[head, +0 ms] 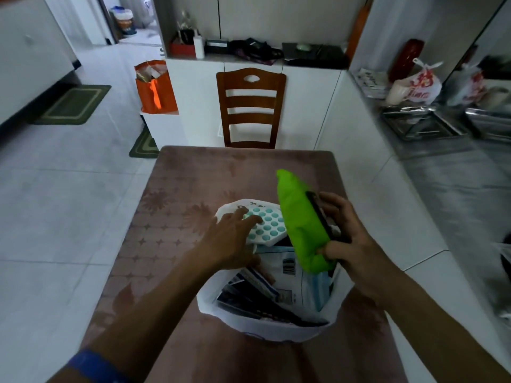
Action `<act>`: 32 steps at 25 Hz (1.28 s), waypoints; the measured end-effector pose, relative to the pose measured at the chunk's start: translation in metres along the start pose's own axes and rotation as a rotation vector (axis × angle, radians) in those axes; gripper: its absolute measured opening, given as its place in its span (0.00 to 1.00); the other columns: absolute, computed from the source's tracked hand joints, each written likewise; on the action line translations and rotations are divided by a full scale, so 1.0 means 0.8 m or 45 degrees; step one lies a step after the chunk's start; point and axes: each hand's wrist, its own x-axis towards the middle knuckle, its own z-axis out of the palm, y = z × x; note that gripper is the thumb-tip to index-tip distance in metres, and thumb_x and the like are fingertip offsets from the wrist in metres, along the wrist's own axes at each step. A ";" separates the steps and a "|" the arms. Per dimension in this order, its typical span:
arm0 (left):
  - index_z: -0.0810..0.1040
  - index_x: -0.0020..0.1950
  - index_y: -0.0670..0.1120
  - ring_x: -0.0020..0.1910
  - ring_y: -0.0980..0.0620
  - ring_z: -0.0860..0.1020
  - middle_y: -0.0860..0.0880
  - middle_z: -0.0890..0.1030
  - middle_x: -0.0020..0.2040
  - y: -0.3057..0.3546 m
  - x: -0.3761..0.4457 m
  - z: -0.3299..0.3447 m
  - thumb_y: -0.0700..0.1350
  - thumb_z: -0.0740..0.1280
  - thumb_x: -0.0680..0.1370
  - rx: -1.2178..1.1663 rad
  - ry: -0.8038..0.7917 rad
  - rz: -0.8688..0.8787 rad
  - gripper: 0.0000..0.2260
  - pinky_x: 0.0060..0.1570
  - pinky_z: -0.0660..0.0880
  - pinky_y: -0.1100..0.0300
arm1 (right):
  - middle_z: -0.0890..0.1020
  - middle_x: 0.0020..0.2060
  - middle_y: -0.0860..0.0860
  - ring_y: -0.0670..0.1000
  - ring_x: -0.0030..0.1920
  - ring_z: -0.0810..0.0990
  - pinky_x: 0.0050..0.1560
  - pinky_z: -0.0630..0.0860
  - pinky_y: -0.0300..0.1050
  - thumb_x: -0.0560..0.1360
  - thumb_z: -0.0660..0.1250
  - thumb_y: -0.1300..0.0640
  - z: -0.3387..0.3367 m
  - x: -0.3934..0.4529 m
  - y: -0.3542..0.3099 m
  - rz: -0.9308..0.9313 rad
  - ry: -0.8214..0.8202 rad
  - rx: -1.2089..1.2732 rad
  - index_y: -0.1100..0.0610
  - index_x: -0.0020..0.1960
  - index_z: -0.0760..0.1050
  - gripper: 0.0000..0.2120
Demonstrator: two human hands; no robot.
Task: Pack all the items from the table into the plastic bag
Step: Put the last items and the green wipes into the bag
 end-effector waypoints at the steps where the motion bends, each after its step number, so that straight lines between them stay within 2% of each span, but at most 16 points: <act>1: 0.60 0.76 0.57 0.75 0.44 0.60 0.47 0.57 0.79 -0.002 -0.004 0.000 0.59 0.70 0.70 -0.006 0.034 0.007 0.37 0.68 0.66 0.45 | 0.75 0.65 0.46 0.50 0.56 0.81 0.41 0.80 0.44 0.59 0.65 0.72 0.005 -0.001 0.009 -0.007 -0.021 -0.078 0.48 0.69 0.67 0.41; 3: 0.58 0.76 0.56 0.73 0.43 0.62 0.47 0.58 0.78 -0.007 -0.022 -0.001 0.59 0.68 0.69 -0.051 0.102 -0.024 0.38 0.63 0.71 0.47 | 0.73 0.66 0.47 0.48 0.57 0.81 0.43 0.80 0.44 0.62 0.68 0.76 0.014 -0.002 0.034 -0.034 -0.070 -0.127 0.45 0.69 0.66 0.42; 5: 0.62 0.74 0.54 0.66 0.43 0.70 0.47 0.67 0.72 -0.011 -0.041 0.001 0.55 0.68 0.68 -0.140 0.211 -0.104 0.35 0.55 0.75 0.50 | 0.72 0.66 0.48 0.47 0.60 0.78 0.48 0.80 0.44 0.63 0.71 0.75 0.022 -0.001 0.059 -0.133 -0.133 -0.302 0.43 0.69 0.64 0.43; 8: 0.75 0.60 0.48 0.45 0.47 0.78 0.46 0.81 0.51 -0.011 -0.054 -0.004 0.45 0.69 0.70 -0.419 0.458 -0.313 0.19 0.40 0.74 0.57 | 0.68 0.68 0.46 0.47 0.68 0.69 0.62 0.73 0.48 0.62 0.71 0.59 0.015 -0.003 0.085 -0.378 -0.114 -0.955 0.43 0.71 0.62 0.41; 10: 0.78 0.46 0.44 0.36 0.48 0.77 0.46 0.81 0.39 -0.013 -0.059 -0.011 0.40 0.67 0.71 -0.563 0.552 -0.436 0.05 0.32 0.68 0.61 | 0.67 0.69 0.47 0.52 0.67 0.68 0.60 0.72 0.57 0.62 0.71 0.52 -0.002 -0.008 0.093 -0.588 -0.073 -1.509 0.44 0.71 0.62 0.39; 12: 0.77 0.36 0.44 0.32 0.48 0.76 0.47 0.78 0.31 -0.017 -0.065 -0.023 0.35 0.63 0.70 -0.983 0.578 -0.609 0.07 0.30 0.68 0.62 | 0.68 0.69 0.48 0.56 0.64 0.69 0.56 0.73 0.60 0.60 0.74 0.50 -0.013 -0.014 0.098 -0.636 -0.227 -2.005 0.45 0.72 0.62 0.42; 14: 0.76 0.35 0.42 0.31 0.48 0.73 0.45 0.76 0.29 -0.009 -0.076 -0.037 0.31 0.60 0.69 -1.569 0.576 -0.689 0.09 0.31 0.70 0.59 | 0.68 0.71 0.50 0.59 0.65 0.71 0.59 0.73 0.61 0.57 0.76 0.48 -0.015 -0.022 0.094 -0.515 -0.513 -2.172 0.45 0.73 0.62 0.47; 16: 0.77 0.40 0.40 0.30 0.48 0.72 0.43 0.75 0.31 0.001 -0.083 -0.047 0.30 0.58 0.71 -1.845 0.549 -0.704 0.10 0.34 0.71 0.57 | 0.68 0.72 0.49 0.57 0.70 0.68 0.66 0.68 0.59 0.63 0.72 0.45 -0.013 -0.029 0.067 -0.510 -0.567 -1.976 0.44 0.74 0.61 0.41; 17: 0.78 0.43 0.39 0.30 0.48 0.72 0.43 0.75 0.31 0.003 -0.085 -0.049 0.32 0.58 0.72 -1.840 0.528 -0.696 0.10 0.34 0.71 0.56 | 0.69 0.72 0.48 0.55 0.71 0.67 0.68 0.67 0.57 0.66 0.70 0.45 -0.012 -0.031 0.049 -0.512 -0.406 -1.848 0.44 0.73 0.63 0.36; 19: 0.80 0.47 0.39 0.29 0.49 0.71 0.44 0.75 0.30 0.007 -0.088 -0.051 0.36 0.60 0.75 -1.788 0.524 -0.666 0.09 0.35 0.72 0.56 | 0.72 0.68 0.50 0.55 0.67 0.71 0.66 0.70 0.55 0.68 0.71 0.48 -0.021 -0.035 0.023 -0.411 0.288 -1.697 0.48 0.70 0.66 0.32; 20: 0.81 0.47 0.40 0.29 0.49 0.71 0.45 0.75 0.29 0.008 -0.091 -0.051 0.38 0.61 0.77 -1.782 0.524 -0.662 0.09 0.34 0.72 0.56 | 0.74 0.66 0.52 0.56 0.63 0.74 0.62 0.73 0.56 0.69 0.74 0.47 -0.025 -0.037 0.016 -0.169 0.584 -1.591 0.51 0.69 0.67 0.32; 21: 0.81 0.48 0.40 0.29 0.49 0.71 0.46 0.75 0.29 0.008 -0.093 -0.051 0.40 0.62 0.78 -1.786 0.524 -0.671 0.09 0.34 0.71 0.57 | 0.78 0.60 0.53 0.56 0.57 0.77 0.58 0.76 0.55 0.69 0.74 0.47 -0.027 -0.039 0.018 0.117 0.742 -1.315 0.54 0.67 0.69 0.30; 23: 0.82 0.48 0.41 0.29 0.49 0.72 0.47 0.76 0.29 0.009 -0.095 -0.053 0.43 0.63 0.78 -1.799 0.521 -0.697 0.09 0.34 0.71 0.57 | 0.83 0.38 0.52 0.53 0.39 0.80 0.45 0.78 0.49 0.74 0.71 0.53 -0.016 -0.032 0.029 0.399 0.758 -0.416 0.61 0.55 0.78 0.14; 25: 0.81 0.50 0.42 0.30 0.50 0.72 0.47 0.75 0.30 0.010 -0.090 -0.062 0.45 0.63 0.78 -1.826 0.496 -0.710 0.09 0.34 0.71 0.57 | 0.74 0.25 0.51 0.50 0.28 0.71 0.34 0.72 0.45 0.78 0.66 0.58 -0.007 -0.016 0.014 0.379 0.697 0.105 0.63 0.45 0.78 0.08; 29: 0.81 0.47 0.40 0.28 0.52 0.65 0.49 0.68 0.28 -0.001 -0.086 -0.088 0.46 0.64 0.77 -1.894 0.561 -0.630 0.11 0.32 0.65 0.57 | 0.68 0.25 0.50 0.46 0.22 0.61 0.25 0.57 0.41 0.79 0.61 0.58 0.002 -0.006 -0.051 0.195 0.491 0.244 0.61 0.45 0.76 0.08; 32: 0.79 0.42 0.37 0.27 0.51 0.66 0.46 0.70 0.29 -0.015 -0.086 -0.086 0.44 0.66 0.75 -1.734 0.619 -0.675 0.10 0.30 0.66 0.56 | 0.70 0.27 0.52 0.48 0.24 0.63 0.26 0.59 0.42 0.78 0.62 0.61 0.007 -0.002 -0.049 0.189 0.481 0.082 0.62 0.49 0.77 0.06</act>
